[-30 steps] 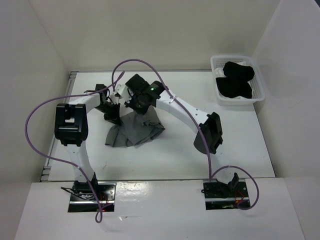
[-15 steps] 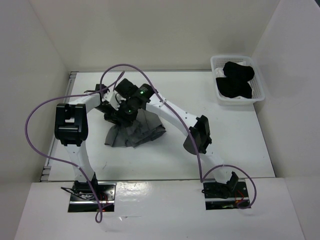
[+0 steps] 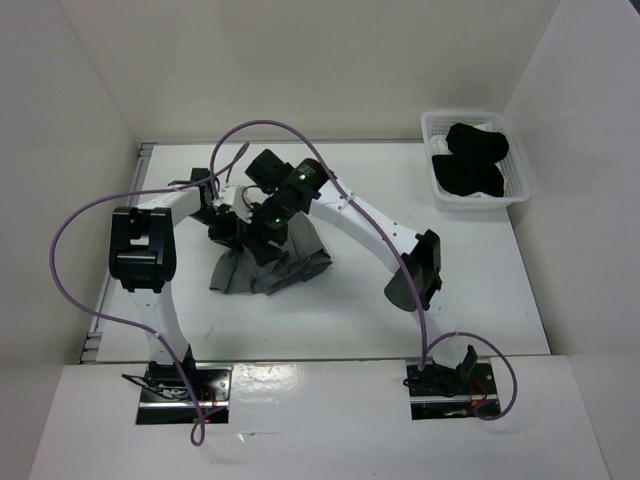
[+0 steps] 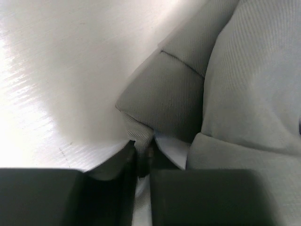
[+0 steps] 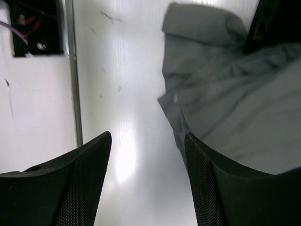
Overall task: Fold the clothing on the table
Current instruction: Fold the skirt
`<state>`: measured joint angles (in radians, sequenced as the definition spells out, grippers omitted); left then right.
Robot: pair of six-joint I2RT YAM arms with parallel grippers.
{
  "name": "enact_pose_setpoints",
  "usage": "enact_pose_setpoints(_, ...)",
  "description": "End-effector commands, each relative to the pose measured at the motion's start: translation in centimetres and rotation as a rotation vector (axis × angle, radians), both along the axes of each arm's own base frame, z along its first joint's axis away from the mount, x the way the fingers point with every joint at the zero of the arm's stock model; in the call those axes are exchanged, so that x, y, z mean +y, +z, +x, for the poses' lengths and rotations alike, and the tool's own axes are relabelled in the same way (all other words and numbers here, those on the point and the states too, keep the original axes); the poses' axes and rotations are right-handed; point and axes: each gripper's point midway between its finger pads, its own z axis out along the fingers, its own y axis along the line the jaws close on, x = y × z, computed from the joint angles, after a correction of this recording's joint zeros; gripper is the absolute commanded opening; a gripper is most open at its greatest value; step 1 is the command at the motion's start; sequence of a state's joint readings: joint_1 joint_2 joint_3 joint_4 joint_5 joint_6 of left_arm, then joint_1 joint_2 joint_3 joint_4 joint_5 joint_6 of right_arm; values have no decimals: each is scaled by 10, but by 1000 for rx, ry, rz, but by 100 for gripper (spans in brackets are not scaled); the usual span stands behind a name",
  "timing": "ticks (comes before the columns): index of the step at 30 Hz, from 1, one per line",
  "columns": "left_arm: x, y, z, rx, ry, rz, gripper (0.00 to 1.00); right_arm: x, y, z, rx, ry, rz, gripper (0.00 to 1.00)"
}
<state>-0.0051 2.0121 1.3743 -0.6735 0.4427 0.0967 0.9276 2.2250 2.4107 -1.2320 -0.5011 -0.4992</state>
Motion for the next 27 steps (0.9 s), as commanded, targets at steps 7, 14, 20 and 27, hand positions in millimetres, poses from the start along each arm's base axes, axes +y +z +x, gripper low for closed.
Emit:
enact_pose_setpoints(7, 62, 62, 9, -136, 107, 114, 80, -77, 7, 43, -93, -185, -38, 70)
enact_pose_setpoints(14, 120, 154, 4, -351, 217, 229, 93, -109, -17, 72, -136, -329, -74, 72)
enact_pose_setpoints(20, 125, 172, -19, -396, 286, 228, 94, -101, -40, 105, -177, -486, -78, 72)
enact_pose_setpoints(27, 150, 205, -61, -511, 425, 223, 99, -62, -64, 136, -346, -621, -136, 75)
